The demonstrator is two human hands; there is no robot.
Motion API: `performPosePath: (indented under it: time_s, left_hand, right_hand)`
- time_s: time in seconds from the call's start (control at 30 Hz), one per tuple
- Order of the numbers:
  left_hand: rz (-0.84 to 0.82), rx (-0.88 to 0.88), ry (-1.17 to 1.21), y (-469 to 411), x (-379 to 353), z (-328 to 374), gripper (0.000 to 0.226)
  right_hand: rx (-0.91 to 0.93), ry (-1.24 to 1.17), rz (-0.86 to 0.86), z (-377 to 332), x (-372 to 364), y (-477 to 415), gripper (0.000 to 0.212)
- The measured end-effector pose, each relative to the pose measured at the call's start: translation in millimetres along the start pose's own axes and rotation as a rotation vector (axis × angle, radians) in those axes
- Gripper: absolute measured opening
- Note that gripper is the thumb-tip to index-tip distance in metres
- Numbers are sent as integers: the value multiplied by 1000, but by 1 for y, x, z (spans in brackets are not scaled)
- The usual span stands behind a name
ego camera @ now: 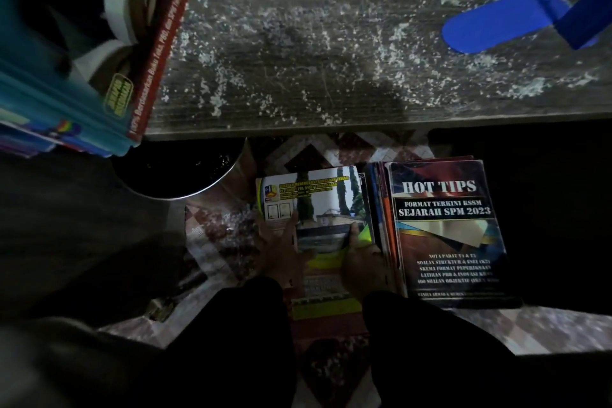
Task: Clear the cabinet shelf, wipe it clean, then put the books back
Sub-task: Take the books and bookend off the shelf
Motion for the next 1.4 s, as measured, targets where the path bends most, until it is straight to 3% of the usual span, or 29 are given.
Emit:
performPosePath:
  time_s: [0.07, 0.2, 0.3, 0.37, 0.43, 0.5, 0.67, 0.8, 0.9, 1.07, 1.2, 1.4]
  left_hand:
    - [-54, -10, 7, -6, 2, 1, 88]
    - [-235, 24, 32, -10, 15, 13, 77]
    - [-167, 30, -59, 16, 39, 36, 34]
    - [-160, -16, 42, 43, 59, 57, 11]
    - [-130, -143, 112, 77, 90, 80, 20]
    - [32, -263, 187, 117, 139, 96, 22]
    - [731, -445, 391, 227, 284, 97, 15]
    - [1205, -472, 319, 312, 371, 92, 45]
    - [1207, -358, 192, 321, 399, 81, 71]
    - [1122, -230, -6, 313, 407, 70, 73]
    - [1142, -266, -13, 313, 411, 73, 67]
    - [1203, -387, -67, 316, 404, 110, 57]
  right_hand:
    - [-1, -42, -30, 0, -1, 0, 68]
    - [10, -349, -146, 7, 8, 7, 62]
    - [115, -576, -182, -7, 50, 31, 46]
    - [154, -664, -187, -22, 91, 49, 35]
    - [229, -782, -147, -43, 138, 68, 23]
    - [356, -891, -26, -67, 192, 90, 26]
    - [587, -1162, 120, -137, 306, 152, 36]
    - [781, -1149, 298, -194, 370, 192, 35]
    - [884, -1046, 239, -228, 387, 214, 61]
    - [923, -924, 179, -253, 384, 224, 91]
    - [941, -924, 188, -255, 377, 218, 96]
    - [930, -927, 381, -240, 384, 208, 88]
Point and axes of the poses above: each hand's wrist, its own y-axis away from the middle knuckle, its own x-axis out of the back of the hand, z = x × y, the point moved 7 cm from there along -y, towards the middle knuckle, and after that the axes turned 3 degrees about y, right-handed, at the moved point
